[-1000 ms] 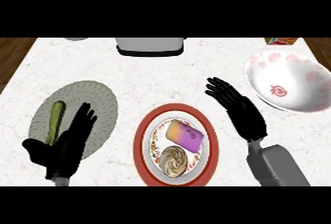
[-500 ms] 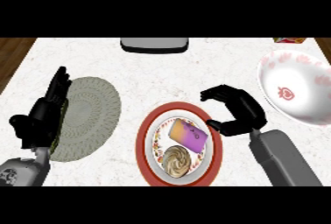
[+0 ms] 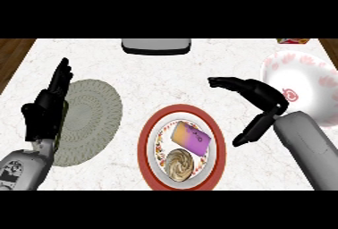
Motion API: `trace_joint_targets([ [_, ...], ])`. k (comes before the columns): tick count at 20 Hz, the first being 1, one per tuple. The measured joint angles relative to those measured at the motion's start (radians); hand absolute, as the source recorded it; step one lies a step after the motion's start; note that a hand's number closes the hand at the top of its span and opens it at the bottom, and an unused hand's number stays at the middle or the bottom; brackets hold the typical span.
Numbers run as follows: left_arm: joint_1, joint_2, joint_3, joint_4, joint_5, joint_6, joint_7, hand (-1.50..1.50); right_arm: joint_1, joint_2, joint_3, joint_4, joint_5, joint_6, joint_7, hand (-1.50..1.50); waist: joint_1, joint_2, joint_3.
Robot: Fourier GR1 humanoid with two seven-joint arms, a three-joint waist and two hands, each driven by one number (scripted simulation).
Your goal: Pick the cupcake from the plate and place it in the bowl
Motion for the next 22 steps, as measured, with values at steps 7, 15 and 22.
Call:
trace_joint_targets([
  [7,-0.008,-0.005,0.002,-0.011,-0.02,0.0,0.029,0.0,-0.109,-0.039,0.126,-0.081,0.19,0.006,0.064,-1.5,-0.007,-0.007,-0.002],
  [15,0.008,-0.024,0.025,-0.021,-0.034,-0.012,0.033,0.0,-0.163,0.031,0.226,-0.152,0.324,0.078,0.165,-1.5,-0.012,-0.008,-0.002],
  [22,0.013,-0.035,0.048,-0.034,-0.052,-0.036,0.047,0.0,-0.134,0.095,0.29,-0.241,0.421,0.141,0.261,-1.5,-0.017,-0.008,-0.002],
])
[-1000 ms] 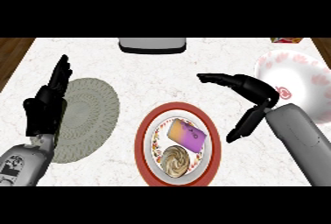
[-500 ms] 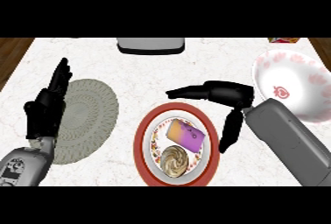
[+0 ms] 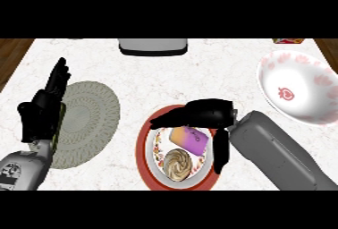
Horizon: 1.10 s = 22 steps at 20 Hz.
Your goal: Pick the cupcake from the plate and place it in the bowl
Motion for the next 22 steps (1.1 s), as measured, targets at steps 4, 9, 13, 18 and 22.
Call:
trace_joint_targets([
  [4,-0.007,-0.001,0.019,0.01,-0.007,-0.015,0.002,0.0,0.027,0.026,0.044,-0.038,0.08,0.01,0.068,-1.5,-0.001,0.0,0.0],
  [9,0.014,-0.009,0.046,-0.002,-0.009,-0.041,-0.016,0.0,0.066,0.055,0.064,-0.025,0.181,0.01,0.105,-1.5,0.001,0.001,0.0],
  [13,0.025,-0.037,0.049,-0.009,-0.038,-0.047,-0.018,0.0,0.095,0.112,0.07,0.015,0.264,-0.009,0.097,-1.5,0.002,0.001,0.0],
  [18,0.016,-0.063,0.062,-0.019,-0.068,-0.063,0.007,0.0,0.115,0.168,0.061,0.083,0.357,-0.027,0.046,-1.5,0.002,0.001,0.0],
  [22,0.004,-0.079,0.079,-0.014,-0.083,-0.077,0.013,0.0,0.134,0.204,0.06,0.11,0.423,-0.05,0.006,-1.5,0.002,-0.003,0.001],
])
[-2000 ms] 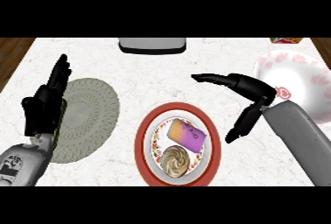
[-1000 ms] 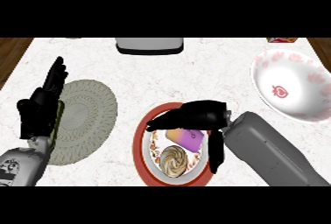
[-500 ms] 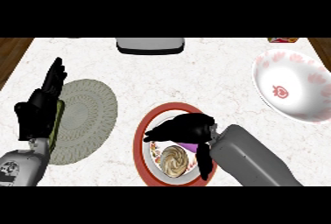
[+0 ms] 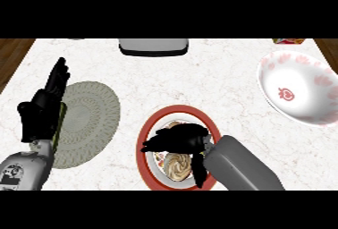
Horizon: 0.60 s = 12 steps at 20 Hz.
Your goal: Pick the cupcake from the plate and place it in the bowl
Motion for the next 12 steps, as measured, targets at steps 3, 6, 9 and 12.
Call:
trace_joint_targets([
  [3,-0.004,-0.003,0.021,0.031,0.002,-0.02,-0.026,0.0,-0.007,0.032,-0.002,0.047,0.045,-0.03,-0.031,1.5,0.001,-0.003,0.0],
  [6,0.002,-0.012,0.017,-0.004,-0.007,-0.028,0.002,0.0,-0.03,0.04,0.008,0.073,0.094,-0.048,-0.087,1.5,0.002,-0.004,-0.001],
  [9,-0.004,-0.028,0.02,0.013,-0.03,-0.024,-0.012,0.0,-0.027,0.058,0.008,0.091,0.146,-0.094,-0.132,1.5,0.0,-0.006,-0.001],
  [12,0.011,-0.024,0.044,0.012,-0.02,-0.043,-0.027,0.0,-0.019,0.067,0.002,0.111,0.174,-0.135,-0.177,1.5,0.001,-0.009,-0.001],
])
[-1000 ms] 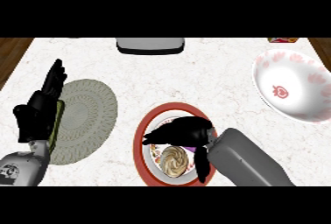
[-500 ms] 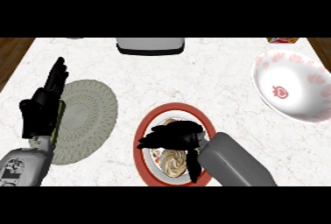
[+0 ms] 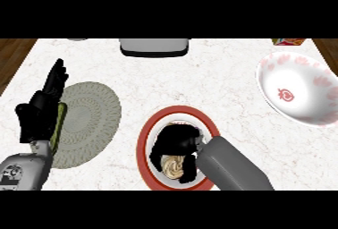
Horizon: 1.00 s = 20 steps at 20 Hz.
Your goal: Pick the cupcake from the plate and place it in the bowl
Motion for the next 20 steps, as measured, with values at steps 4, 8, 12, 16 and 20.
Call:
trace_joint_targets([
  [4,0.004,-0.019,-0.008,-0.017,-0.022,0.002,0.011,0.0,0.02,0.016,-0.015,-0.003,0.009,-0.017,-0.023,1.5,0.0,0.001,0.001],
  [8,0.008,-0.016,0.004,-0.024,-0.023,0.003,0.024,0.0,0.124,0.035,-0.042,-0.084,0.029,-0.062,0.132,1.5,-0.018,-0.006,0.002],
  [12,0.036,-0.007,0.022,-0.025,-0.019,0.006,0.023,0.0,0.257,0.047,-0.05,-0.194,0.064,-0.151,0.346,1.5,-0.045,-0.018,0.002],
  [16,0.038,0.001,0.033,-0.022,-0.013,-0.003,0.015,0.0,0.435,0.046,0.019,-0.398,0.117,-0.206,0.532,1.5,-0.051,-0.012,0.0],
  [20,0.047,-0.002,0.028,-0.041,-0.013,-0.008,0.025,0.0,0.606,0.046,0.078,-0.636,0.103,-0.252,0.664,1.5,-0.046,-0.005,0.0],
])
